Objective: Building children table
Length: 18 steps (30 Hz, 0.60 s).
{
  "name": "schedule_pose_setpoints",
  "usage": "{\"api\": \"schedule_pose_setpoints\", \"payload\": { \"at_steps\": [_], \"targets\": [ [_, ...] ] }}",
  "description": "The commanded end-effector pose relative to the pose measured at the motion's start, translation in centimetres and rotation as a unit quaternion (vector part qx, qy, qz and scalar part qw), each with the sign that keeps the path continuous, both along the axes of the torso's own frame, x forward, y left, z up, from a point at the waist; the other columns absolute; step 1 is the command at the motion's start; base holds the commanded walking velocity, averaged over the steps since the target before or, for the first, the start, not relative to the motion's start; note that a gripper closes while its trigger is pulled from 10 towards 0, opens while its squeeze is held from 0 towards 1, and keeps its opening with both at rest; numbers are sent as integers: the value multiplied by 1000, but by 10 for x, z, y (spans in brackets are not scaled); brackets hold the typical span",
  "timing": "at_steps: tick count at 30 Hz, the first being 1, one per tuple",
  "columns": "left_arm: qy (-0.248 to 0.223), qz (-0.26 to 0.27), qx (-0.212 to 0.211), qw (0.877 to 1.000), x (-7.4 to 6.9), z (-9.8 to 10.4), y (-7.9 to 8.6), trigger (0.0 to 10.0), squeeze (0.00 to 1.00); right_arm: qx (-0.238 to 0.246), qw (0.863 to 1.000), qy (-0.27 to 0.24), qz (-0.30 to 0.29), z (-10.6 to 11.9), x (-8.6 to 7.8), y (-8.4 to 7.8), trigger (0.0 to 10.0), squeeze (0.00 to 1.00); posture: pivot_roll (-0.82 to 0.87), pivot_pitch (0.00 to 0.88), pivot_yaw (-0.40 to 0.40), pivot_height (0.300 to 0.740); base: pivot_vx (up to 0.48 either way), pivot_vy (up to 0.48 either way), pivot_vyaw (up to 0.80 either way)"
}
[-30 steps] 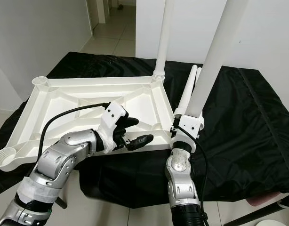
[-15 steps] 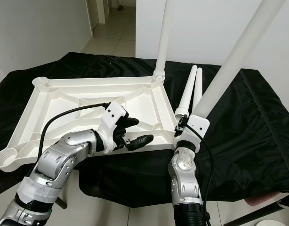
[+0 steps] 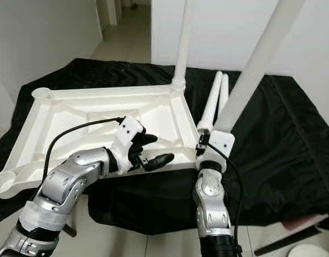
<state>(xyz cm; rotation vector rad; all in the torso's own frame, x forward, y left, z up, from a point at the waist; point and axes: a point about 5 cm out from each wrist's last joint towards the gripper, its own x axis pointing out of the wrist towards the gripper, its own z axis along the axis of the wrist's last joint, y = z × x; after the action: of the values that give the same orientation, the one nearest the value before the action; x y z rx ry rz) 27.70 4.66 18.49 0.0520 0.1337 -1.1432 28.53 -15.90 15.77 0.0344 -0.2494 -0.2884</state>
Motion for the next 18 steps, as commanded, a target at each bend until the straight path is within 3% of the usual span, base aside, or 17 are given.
{"api": "schedule_pose_setpoints", "payload": {
  "at_steps": [1,4,10,16,17,18],
  "targets": [
    [-2,24,6,1000,2,0,2,10000,0,-7,998,-58,24,28,-1,4,10000,0,-5,24,22,740,0,0,0],
    [-3,25,6,1000,3,1,2,10000,0,-15,993,-104,43,56,-3,6,10000,0,-7,24,20,740,0,0,0],
    [-6,27,3,1000,4,2,1,10000,0,-20,992,-113,55,62,-2,6,10000,0,-9,25,16,740,0,0,0],
    [-11,28,-6,1000,7,7,0,10000,0,-33,992,-88,83,59,3,1,10000,0,-8,20,13,740,0,0,0],
    [-11,22,-19,1000,9,11,-1,10000,604,-50,992,-53,105,53,9,-4,10000,0,-10,14,14,740,0,0,0],
    [-11,22,-19,1000,9,11,-1,10000,604,-50,992,-53,105,53,9,-4,10000,0,-10,14,14,740,0,0,0]
  ]
}}
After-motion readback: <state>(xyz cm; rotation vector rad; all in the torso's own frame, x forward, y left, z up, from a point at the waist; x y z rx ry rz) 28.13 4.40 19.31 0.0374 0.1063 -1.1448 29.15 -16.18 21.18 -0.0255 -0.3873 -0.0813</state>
